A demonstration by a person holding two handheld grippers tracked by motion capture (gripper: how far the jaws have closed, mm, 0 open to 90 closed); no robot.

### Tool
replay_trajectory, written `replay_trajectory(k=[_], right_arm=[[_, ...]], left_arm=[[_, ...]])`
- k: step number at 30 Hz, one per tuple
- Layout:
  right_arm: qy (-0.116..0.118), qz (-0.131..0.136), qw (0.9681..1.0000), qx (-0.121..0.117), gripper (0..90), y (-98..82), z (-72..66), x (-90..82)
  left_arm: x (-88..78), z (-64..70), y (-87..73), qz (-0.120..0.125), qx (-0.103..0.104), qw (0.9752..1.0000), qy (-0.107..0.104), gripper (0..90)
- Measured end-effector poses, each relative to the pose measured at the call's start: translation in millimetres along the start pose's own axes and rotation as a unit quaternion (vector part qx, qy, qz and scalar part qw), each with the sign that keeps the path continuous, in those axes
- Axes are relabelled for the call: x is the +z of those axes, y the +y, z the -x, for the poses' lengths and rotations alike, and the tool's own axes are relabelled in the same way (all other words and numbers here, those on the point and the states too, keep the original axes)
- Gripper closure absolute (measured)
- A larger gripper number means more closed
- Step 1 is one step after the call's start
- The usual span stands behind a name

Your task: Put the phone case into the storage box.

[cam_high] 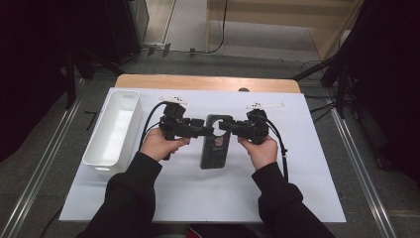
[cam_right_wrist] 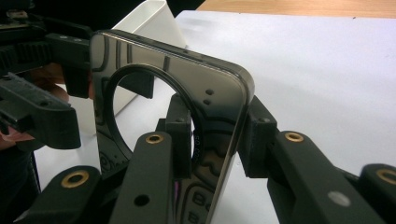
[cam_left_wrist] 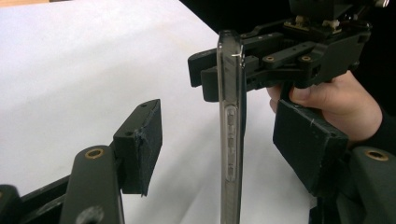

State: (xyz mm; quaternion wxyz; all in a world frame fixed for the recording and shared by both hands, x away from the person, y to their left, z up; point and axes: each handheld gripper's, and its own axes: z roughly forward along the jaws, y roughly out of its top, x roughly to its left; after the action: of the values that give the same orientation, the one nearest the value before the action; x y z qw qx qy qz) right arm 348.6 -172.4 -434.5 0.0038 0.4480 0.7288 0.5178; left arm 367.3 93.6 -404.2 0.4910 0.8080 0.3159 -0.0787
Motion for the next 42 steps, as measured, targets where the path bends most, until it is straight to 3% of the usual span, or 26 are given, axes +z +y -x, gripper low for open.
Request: replay_trajectory(k=[10, 16, 24, 28, 34, 36, 42], right_arm=[[-0.009, 0.0, 0.9999, 0.004, 67.8, 0.2, 0.2, 1.6], [-0.015, -0.002, 0.9999, 0.004, 67.9, 0.7, -0.7, 3.4], [-0.027, -0.002, 0.9996, 0.004, 67.9, 2.7, -1.2, 4.9], [-0.031, 0.0, 0.9995, 0.005, 67.9, 4.2, -1.8, 6.7], [-0.04, -0.002, 0.9992, 0.006, 67.9, 7.7, -3.9, 8.5], [-0.042, -0.001, 0.9991, 0.006, 67.9, 8.7, -4.5, 9.1], [-0.049, -0.003, 0.9987, 0.009, 67.9, 9.0, -4.8, 11.0]], left_arm=[[-6.7, 12.7, -3.6, 0.013, 0.021, 0.9989, 0.04, 28.7], [-7.4, 16.4, -7.7, 0.016, 0.026, 0.9964, 0.079, 28.6], [-8.2, 17.7, -10.9, 0.031, 0.01, 0.9913, 0.128, 28.7], [-6.7, 20.7, -10.2, 0.036, 0.008, 0.9898, 0.138, 28.8], [-3.5, 25.3, -8.8, 0.045, 0.007, 0.9859, 0.161, 29.3], [-2.4, 27.0, -8.2, 0.044, 0.007, 0.9835, 0.175, 29.4], [3.2, 29.6, -6.4, 0.045, 0.006, 0.9803, 0.192, 31.2]])
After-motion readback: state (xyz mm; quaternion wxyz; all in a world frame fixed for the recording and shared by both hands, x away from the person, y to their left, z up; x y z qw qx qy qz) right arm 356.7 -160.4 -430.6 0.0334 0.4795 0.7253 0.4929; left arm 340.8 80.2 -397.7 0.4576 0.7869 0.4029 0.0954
